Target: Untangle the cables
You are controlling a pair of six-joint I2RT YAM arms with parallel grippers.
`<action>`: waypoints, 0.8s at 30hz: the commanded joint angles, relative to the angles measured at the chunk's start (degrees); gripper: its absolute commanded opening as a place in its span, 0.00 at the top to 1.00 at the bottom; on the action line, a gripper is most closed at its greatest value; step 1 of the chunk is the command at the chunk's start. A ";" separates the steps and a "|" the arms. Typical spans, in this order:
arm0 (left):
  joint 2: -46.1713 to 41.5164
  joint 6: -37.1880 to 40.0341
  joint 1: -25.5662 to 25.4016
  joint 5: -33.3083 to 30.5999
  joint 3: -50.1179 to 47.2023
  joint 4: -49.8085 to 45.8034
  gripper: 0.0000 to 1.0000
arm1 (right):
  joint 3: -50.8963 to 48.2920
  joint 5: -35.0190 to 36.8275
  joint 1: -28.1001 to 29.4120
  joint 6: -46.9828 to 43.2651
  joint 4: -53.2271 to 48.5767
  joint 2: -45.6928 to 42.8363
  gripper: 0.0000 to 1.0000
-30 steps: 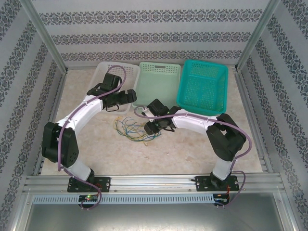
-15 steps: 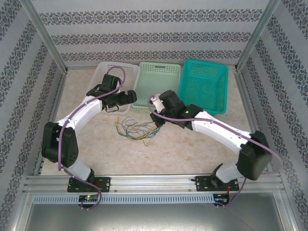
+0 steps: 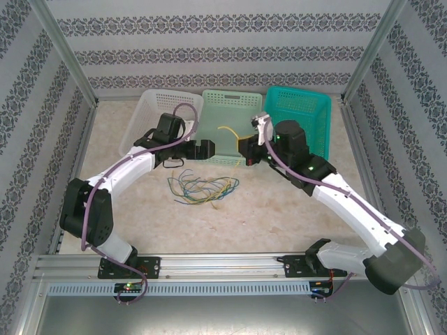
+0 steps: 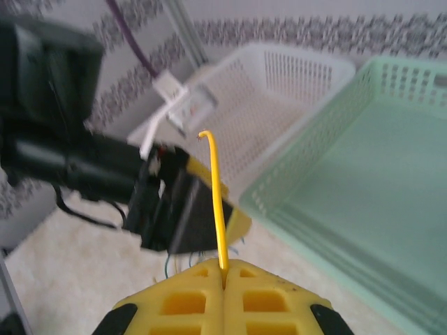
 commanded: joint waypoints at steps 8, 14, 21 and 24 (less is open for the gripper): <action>-0.84 3.40 -6.83 12.06 -0.23 12.45 0.00 | -4.72 0.04 -1.46 14.40 17.68 0.65 1.00; 0.05 2.74 -9.06 17.25 0.02 15.57 0.00 | -4.30 0.07 -5.23 19.24 21.89 -0.48 1.00; 2.72 1.64 -11.50 19.89 1.20 17.96 0.08 | -6.20 2.82 -7.95 23.60 26.60 -2.40 1.00; 4.02 0.89 -12.11 21.72 1.92 18.43 0.15 | -8.57 4.08 -9.91 27.41 30.82 -3.88 1.00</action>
